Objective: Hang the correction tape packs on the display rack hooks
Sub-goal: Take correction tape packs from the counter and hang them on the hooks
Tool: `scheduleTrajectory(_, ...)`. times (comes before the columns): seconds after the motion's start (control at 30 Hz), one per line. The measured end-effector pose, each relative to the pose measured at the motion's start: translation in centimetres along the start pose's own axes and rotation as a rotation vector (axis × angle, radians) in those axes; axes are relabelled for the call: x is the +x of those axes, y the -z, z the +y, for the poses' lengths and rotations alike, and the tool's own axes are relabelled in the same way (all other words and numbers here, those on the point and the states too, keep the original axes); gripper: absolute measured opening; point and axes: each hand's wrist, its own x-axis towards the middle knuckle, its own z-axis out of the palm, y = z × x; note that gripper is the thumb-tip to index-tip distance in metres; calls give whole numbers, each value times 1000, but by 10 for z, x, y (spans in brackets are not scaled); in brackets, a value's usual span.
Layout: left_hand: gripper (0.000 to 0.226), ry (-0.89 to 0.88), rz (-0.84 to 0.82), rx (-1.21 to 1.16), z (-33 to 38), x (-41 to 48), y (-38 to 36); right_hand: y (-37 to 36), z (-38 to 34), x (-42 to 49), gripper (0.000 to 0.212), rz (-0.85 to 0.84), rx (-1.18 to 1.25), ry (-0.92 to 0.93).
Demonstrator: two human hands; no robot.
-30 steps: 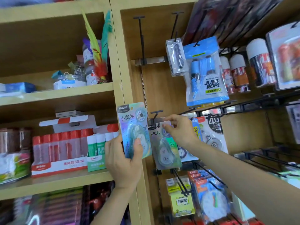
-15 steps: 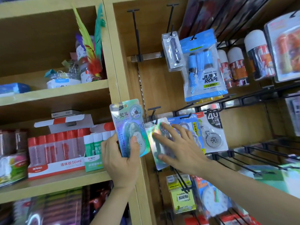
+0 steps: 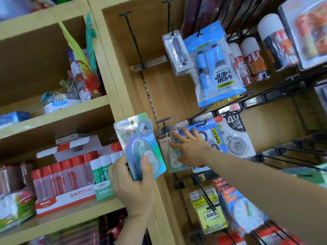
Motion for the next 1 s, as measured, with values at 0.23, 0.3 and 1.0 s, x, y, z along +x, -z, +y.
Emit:
scheduleTrajectory(0.23,40,-57,-19,71,-5,1,-1,20,-6,-17,39,238,714,-122)
scheduleTrajectory(0.3,43,-54,-34,66,-6,1,-1,36,-15,-34,24,308,1209,-190)
scheduleTrajectory(1.0,50,-177,-282,154,-5,0,13,89,-35,-95,5,239,1847,-145)
